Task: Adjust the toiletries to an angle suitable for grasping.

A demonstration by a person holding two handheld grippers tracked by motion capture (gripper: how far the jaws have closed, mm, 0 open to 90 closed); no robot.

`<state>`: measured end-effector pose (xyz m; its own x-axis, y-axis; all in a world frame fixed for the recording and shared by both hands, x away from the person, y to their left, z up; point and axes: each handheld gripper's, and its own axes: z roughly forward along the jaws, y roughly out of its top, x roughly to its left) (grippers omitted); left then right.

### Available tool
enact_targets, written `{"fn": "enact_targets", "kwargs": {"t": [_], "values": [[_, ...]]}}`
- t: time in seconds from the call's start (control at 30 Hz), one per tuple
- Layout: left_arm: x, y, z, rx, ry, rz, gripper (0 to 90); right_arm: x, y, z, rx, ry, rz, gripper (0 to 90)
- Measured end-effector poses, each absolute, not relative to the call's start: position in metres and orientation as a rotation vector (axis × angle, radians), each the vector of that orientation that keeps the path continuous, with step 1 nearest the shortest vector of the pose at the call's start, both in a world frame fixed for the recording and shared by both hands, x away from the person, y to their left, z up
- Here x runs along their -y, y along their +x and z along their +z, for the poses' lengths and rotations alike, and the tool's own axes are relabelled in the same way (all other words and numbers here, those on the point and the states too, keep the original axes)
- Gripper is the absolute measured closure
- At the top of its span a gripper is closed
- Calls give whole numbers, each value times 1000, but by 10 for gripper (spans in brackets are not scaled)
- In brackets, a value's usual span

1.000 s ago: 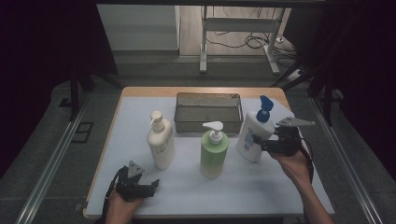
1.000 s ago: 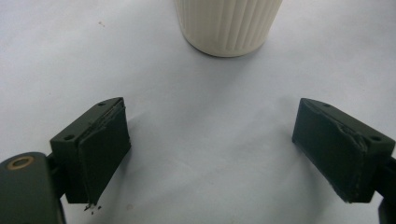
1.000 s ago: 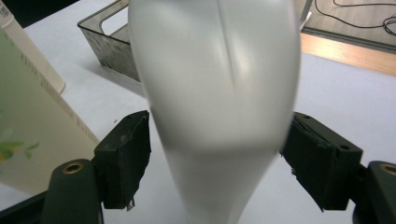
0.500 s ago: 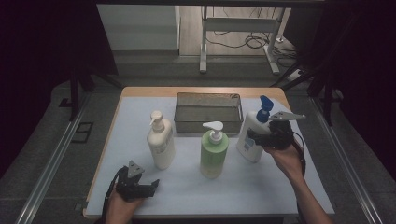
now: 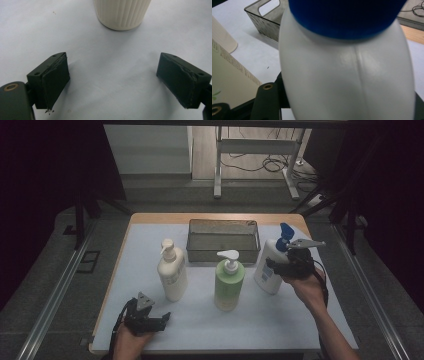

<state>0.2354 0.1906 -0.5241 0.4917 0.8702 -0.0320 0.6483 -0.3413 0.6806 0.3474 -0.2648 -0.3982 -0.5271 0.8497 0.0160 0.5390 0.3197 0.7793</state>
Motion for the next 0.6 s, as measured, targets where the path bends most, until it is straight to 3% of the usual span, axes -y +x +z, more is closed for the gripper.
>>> {"fn": "enact_targets", "kwargs": {"t": [0.6], "values": [[-191, 236, -524, -1242, 2099, 453, 107, 264, 340, -366, -2222, 1195, 1082, 393]]}}
